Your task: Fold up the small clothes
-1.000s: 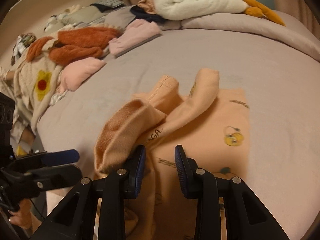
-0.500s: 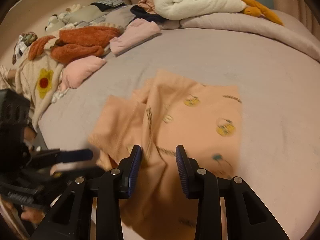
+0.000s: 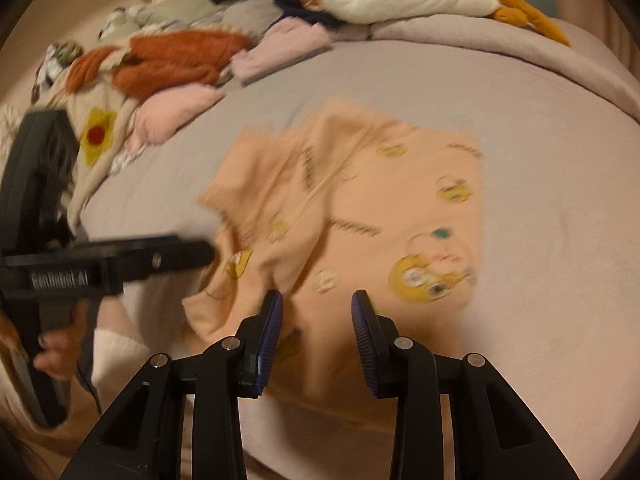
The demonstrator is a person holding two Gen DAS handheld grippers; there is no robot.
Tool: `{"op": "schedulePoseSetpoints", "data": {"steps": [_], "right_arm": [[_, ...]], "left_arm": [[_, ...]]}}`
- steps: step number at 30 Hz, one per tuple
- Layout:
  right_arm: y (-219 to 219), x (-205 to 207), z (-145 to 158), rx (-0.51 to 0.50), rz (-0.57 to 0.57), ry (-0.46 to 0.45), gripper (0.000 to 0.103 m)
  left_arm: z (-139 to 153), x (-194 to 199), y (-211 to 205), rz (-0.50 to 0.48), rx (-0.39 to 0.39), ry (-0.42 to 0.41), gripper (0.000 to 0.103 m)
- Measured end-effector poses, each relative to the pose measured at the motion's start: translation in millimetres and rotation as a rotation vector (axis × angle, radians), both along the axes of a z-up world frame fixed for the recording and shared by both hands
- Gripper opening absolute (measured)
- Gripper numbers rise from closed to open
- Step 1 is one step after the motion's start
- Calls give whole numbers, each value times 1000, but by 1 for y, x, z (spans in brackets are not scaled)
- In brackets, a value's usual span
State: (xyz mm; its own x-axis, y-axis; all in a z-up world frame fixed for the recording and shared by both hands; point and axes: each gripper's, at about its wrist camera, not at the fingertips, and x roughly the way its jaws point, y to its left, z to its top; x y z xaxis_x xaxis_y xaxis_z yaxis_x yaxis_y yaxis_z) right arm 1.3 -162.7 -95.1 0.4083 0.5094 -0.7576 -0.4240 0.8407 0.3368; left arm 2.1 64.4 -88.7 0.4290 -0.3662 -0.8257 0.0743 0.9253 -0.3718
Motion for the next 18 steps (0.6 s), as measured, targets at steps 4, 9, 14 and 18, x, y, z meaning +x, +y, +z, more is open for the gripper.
{"op": "schedulePoseSetpoints", "data": {"steps": [4,9,14,18], "right_arm": [[11,-4,-4,-16,29,8,36],[-23,-6,15,53,-69,-27,79],[-72,8,9,47,-251,-8,80],[-85,29,-19,86,-291,81,80]], "left_arm": [[3,4,-1,0,-25,-12,79],[0,13,-16,-40,-54,-5,84],[-21,25,-33,-92,-98,46,85],[-37,34,-44,-119,-121,92,86]]}}
